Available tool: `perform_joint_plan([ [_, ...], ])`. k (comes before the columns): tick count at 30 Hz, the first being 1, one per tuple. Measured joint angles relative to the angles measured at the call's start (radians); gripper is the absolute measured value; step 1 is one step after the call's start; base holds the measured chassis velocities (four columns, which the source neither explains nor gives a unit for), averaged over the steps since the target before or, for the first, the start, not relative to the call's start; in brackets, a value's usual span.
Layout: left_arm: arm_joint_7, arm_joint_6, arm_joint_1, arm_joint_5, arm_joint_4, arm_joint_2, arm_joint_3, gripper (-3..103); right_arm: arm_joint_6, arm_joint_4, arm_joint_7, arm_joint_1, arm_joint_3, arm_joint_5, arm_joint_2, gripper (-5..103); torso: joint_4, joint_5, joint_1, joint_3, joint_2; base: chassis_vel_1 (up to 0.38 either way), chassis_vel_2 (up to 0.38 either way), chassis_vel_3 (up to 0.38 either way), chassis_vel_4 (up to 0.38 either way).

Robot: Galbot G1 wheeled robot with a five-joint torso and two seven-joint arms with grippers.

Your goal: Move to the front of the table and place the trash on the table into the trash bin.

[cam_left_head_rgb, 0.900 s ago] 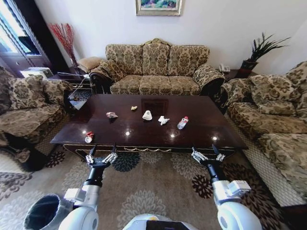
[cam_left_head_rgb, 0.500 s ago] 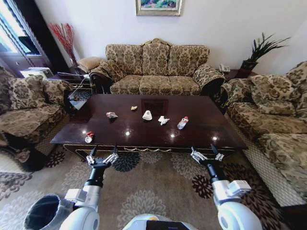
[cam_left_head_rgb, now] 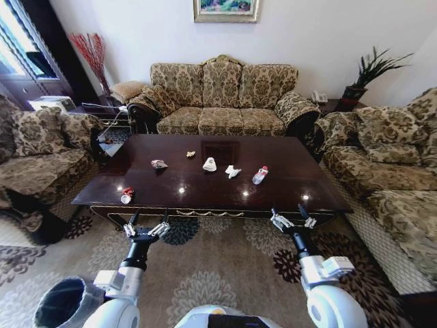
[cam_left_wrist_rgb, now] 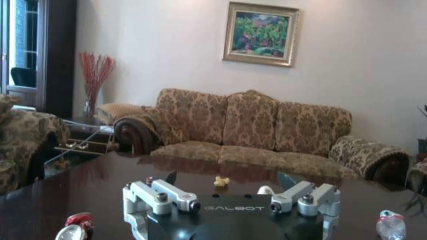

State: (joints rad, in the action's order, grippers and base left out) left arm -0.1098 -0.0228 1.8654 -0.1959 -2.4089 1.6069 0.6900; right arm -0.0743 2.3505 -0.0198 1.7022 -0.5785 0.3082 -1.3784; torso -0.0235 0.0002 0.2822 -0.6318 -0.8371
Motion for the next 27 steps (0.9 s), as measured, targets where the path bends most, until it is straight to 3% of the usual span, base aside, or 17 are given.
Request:
perform_joint_plan([
  [16, 0.007, -0.013, -0.015, 0.017, 0.021, 0.002, -0.034, 99, 0.001, 0.007, 0.011, 0.021, -0.01, -0.015, 0.021, 100, 0.0, -0.0001, 0.0, 0.0, 0.0, 0.021, 0.016, -0.015, -0.017],
  [27, 0.007, -0.013, -0.015, 0.017, 0.023, 0.001, -0.03, 99, 0.049, 0.0, 0.036, 0.014, -0.002, -0.019, 0.016, 100, 0.0002, -0.0011, 0.0, 0.0, 0.0, 0.192, 0.173, -0.197, -0.194],
])
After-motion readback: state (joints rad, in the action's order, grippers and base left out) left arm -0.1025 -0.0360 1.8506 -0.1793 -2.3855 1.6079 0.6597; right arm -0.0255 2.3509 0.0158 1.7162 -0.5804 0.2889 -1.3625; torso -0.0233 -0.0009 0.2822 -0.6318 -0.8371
